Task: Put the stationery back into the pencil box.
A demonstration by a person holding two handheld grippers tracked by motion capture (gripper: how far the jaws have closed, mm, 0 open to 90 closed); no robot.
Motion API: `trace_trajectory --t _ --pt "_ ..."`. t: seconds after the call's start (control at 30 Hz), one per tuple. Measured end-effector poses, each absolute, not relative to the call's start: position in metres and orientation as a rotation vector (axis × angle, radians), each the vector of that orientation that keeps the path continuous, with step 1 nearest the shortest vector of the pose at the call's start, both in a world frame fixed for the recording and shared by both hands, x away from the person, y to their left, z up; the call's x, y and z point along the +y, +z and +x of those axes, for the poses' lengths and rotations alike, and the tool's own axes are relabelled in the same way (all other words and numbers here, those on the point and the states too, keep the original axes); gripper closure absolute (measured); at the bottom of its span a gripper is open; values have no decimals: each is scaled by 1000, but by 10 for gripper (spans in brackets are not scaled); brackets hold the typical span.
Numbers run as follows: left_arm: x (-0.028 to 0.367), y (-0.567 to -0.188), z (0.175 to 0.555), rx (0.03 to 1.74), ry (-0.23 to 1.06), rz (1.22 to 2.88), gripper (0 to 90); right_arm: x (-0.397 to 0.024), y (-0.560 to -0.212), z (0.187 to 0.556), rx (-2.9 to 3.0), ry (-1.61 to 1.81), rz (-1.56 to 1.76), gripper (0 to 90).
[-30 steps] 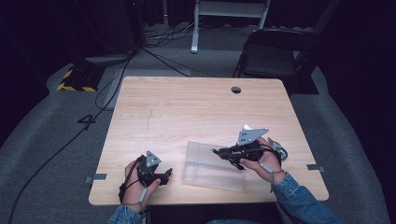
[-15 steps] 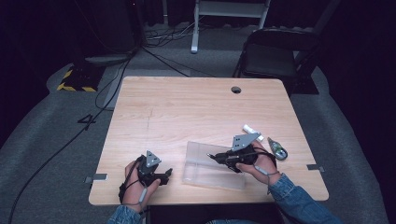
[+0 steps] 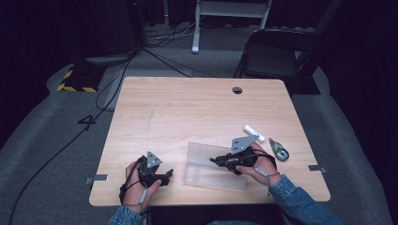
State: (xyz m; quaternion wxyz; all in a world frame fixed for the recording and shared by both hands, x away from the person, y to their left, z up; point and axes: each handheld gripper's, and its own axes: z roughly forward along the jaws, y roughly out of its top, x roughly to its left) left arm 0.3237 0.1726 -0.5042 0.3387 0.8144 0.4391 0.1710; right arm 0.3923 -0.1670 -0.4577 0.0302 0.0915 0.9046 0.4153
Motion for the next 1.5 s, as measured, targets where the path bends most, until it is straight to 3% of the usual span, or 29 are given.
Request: trace_trajectory --t 1.3,1.5 --pt "173 -504 324 1137 447 2122 222 -150 -473 382 2819 1136 174 804" --pt "173 -504 323 1139 443 2124 222 -151 -467 380 2772 1147 163 720"
